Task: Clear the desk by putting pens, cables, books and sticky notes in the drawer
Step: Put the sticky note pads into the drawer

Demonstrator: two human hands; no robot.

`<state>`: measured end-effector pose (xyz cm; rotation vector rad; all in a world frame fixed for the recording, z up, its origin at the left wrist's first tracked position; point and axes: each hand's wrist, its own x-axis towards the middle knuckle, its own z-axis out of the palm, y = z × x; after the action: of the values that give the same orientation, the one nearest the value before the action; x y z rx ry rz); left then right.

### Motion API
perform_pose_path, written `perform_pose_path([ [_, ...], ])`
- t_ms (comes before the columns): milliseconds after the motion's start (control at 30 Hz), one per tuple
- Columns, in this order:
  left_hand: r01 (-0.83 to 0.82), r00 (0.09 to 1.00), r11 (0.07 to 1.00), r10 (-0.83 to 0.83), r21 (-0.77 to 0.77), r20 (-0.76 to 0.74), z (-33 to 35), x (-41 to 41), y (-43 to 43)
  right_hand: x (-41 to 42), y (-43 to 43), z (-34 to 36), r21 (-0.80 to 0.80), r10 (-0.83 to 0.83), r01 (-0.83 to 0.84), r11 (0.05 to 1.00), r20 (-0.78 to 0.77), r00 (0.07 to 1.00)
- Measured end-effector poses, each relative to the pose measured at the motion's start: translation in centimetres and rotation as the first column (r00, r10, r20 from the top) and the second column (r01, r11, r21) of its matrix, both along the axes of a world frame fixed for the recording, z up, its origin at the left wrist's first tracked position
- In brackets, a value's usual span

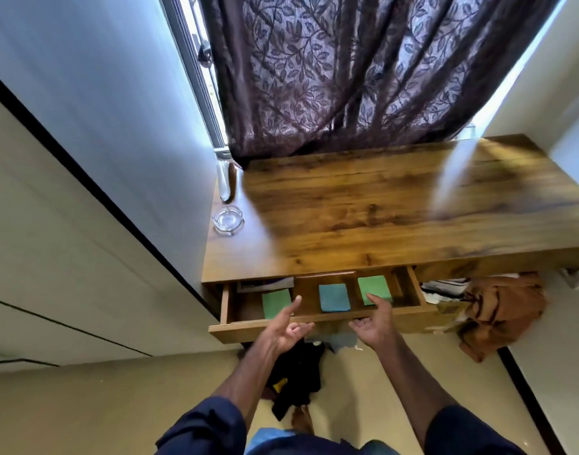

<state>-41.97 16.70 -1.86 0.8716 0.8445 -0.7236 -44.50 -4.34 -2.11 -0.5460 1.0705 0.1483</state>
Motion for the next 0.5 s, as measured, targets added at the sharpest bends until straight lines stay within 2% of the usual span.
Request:
perform_pose_path([
  [200,0.035,0.998,0.999,-0.037,0.03,0.056,0.2,5.0,-0.1,5.9,0.4,0.1,0.042,-0.121,0.121,0.992,-0.004,0.993],
  [367,0.066,0.996,0.997,-0.069,0.048,0.056,0.4,8.8,-0.6,10.0,-0.7,-0.5,0.106,-0.115,0.119,0.987,-0.047,0.992],
  [500,0.03,0.999,0.999,-0.032,0.042,0.044,-0.1,11.5,-0.9,13.2,-1.3,-0.6,0.143,-0.08,0.088,0.986,-0.058,0.995],
])
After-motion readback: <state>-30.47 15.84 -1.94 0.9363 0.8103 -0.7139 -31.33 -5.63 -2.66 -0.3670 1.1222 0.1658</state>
